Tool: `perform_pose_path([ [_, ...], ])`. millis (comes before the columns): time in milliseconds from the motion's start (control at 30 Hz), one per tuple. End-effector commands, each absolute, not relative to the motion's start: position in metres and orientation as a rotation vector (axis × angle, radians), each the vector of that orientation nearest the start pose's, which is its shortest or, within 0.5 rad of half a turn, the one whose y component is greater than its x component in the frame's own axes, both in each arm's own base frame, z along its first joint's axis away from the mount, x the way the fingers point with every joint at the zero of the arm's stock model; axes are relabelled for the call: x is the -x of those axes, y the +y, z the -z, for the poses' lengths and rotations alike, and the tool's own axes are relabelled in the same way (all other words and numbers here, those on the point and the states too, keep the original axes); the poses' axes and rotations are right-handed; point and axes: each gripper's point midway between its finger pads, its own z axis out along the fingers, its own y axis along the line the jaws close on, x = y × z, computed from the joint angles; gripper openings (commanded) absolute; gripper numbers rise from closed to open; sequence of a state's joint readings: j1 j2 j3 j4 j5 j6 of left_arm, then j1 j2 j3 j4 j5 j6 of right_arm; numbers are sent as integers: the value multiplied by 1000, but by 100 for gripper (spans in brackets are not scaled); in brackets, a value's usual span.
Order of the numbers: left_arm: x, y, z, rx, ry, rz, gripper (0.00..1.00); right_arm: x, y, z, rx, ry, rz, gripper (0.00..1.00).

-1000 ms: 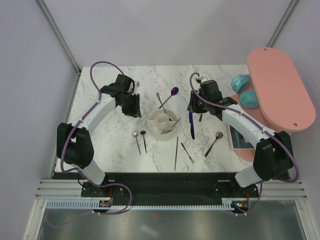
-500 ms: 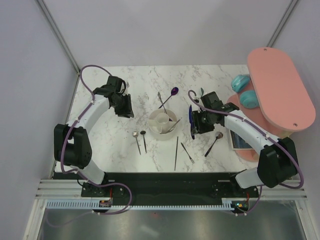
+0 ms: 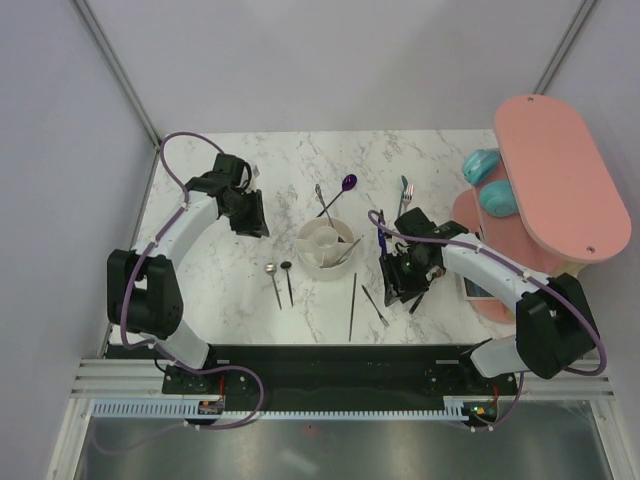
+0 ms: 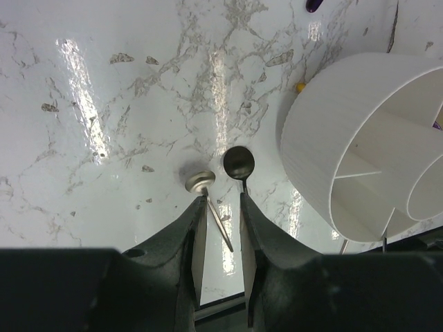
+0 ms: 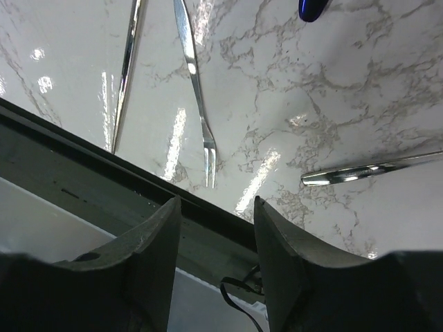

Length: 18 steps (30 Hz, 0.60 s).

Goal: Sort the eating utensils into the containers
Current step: Pick up the fork at the center of the board.

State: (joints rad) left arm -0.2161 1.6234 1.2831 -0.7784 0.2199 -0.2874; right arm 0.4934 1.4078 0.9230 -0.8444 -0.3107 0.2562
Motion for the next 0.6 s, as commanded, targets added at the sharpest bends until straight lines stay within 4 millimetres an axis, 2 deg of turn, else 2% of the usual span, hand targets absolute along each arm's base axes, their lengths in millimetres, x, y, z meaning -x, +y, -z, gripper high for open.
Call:
perform_pose_path([
  [0,-336,-129,-134,28,2661,494,32,-172,171,-63,446,2994,-563,54],
  [167,-332,-129,-130,30,2671,494,32,-168,171,-55,493,3022,-487,50],
  [300,-331,-129,-130,29,2673,498,32,-165,178,-54,559,3015,-470,50],
  [567,-330,-129,-125,30,2684,500,32,-160,177,-43,625,3046,-382,51],
])
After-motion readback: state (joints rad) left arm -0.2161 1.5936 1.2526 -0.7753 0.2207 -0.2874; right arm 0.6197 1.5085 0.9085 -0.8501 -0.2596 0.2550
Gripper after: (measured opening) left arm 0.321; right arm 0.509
